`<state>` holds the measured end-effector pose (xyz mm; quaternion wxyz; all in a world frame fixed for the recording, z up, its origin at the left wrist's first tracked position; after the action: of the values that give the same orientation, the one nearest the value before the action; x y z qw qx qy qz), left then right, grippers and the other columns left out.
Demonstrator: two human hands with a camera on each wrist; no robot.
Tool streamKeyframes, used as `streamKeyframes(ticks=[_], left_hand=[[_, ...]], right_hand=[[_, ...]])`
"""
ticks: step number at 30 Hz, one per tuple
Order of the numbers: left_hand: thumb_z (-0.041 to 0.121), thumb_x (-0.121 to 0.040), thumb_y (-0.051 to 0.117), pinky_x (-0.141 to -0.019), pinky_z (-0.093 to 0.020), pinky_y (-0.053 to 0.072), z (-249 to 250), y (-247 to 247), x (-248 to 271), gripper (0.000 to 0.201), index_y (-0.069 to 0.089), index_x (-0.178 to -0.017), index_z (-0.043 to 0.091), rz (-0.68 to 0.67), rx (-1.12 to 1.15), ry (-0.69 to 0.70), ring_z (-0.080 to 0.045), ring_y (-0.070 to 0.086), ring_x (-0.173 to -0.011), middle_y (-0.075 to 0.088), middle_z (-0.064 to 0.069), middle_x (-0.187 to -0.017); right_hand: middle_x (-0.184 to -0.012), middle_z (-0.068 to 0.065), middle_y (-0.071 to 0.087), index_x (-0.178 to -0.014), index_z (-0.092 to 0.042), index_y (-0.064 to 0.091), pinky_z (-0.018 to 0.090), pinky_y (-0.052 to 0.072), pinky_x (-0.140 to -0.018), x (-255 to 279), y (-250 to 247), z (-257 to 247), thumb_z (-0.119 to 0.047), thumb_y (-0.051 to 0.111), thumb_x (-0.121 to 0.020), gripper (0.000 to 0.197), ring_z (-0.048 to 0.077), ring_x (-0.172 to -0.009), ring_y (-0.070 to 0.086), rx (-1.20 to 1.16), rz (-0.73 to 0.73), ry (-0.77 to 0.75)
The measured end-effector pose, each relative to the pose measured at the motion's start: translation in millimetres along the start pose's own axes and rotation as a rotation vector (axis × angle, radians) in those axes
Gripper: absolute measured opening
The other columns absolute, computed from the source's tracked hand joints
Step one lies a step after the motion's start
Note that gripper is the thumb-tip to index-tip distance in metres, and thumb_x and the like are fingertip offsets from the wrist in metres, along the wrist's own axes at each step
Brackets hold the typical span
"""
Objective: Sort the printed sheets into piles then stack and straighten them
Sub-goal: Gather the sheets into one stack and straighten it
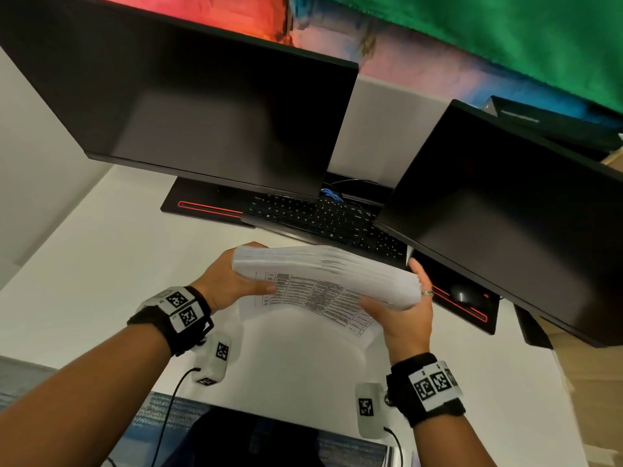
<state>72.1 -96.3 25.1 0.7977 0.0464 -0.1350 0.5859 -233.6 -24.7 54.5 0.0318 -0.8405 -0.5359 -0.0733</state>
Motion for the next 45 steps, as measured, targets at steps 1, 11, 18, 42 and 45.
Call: streamKeyframes(ticks=[1,11,18,42,45], left_hand=[[0.001,-0.064,0.087,-0.087,-0.042,0.059,0.0,-0.2,-0.7,0.059,0.062,-0.117,0.008,0.011,0.000,-0.001,-0.026,0.071,-0.103,0.073,-0.014,-0.109],[0.015,-0.077,0.081,-0.072,-0.013,0.055,60.4,-8.3,9.3,0.025,0.071,-0.097,0.027,0.241,-0.230,0.159,0.001,0.070,-0.082,0.075,0.013,-0.087],[0.035,-0.083,0.076,-0.057,-0.028,0.047,181.7,22.1,23.9,0.015,0.066,-0.079,0.025,0.128,-0.916,0.587,-0.011,0.059,-0.058,0.064,0.011,-0.063],[0.025,-0.087,0.074,-0.083,-0.018,0.056,61.7,29.3,23.4,0.030,0.066,-0.116,0.026,0.372,-0.244,0.267,0.000,0.067,-0.094,0.070,0.016,-0.103],[0.024,-0.085,0.075,-0.088,-0.016,0.055,41.5,31.0,16.5,0.042,0.060,-0.125,0.026,0.259,-0.181,0.184,0.007,0.065,-0.103,0.069,0.017,-0.112]], right_hand=[[-0.119,-0.005,0.057,-0.143,-0.034,0.042,0.021,0.059,-0.074,-0.9,-0.1,1.4,0.011,0.089,-0.055,0.110,0.010,-0.102,0.064,-0.020,0.007,-0.001],[-0.079,0.000,0.072,-0.086,-0.017,0.069,0.034,0.062,-0.069,-15.6,-10.0,-23.2,-0.006,0.090,-0.063,0.033,0.024,-0.079,0.071,0.269,-0.026,-0.077],[-0.097,-0.022,0.062,-0.117,-0.041,0.050,0.002,0.050,-0.066,3.3,75.6,-70.8,-0.018,0.082,-0.078,0.056,-0.019,-0.079,0.061,0.611,-0.386,-0.241],[-0.093,-0.013,0.072,-0.096,-0.037,0.066,0.022,0.061,-0.075,14.6,39.6,-24.0,-0.006,0.081,-0.078,0.039,-0.007,-0.088,0.069,0.235,-0.009,-0.147],[-0.097,-0.005,0.075,-0.106,-0.026,0.068,0.032,0.062,-0.078,12.0,35.3,-4.2,-0.009,0.085,-0.074,0.040,0.008,-0.090,0.073,0.167,0.030,0.025]])
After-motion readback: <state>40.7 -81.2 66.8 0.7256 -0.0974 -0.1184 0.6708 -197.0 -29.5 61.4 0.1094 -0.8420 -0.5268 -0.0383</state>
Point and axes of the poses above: each hand's wrist, its own x-axis away from the middle knuckle, its own y-axis out of the palm, z = x × y, the point moved 6 cm from there along -x, towards the middle knuckle
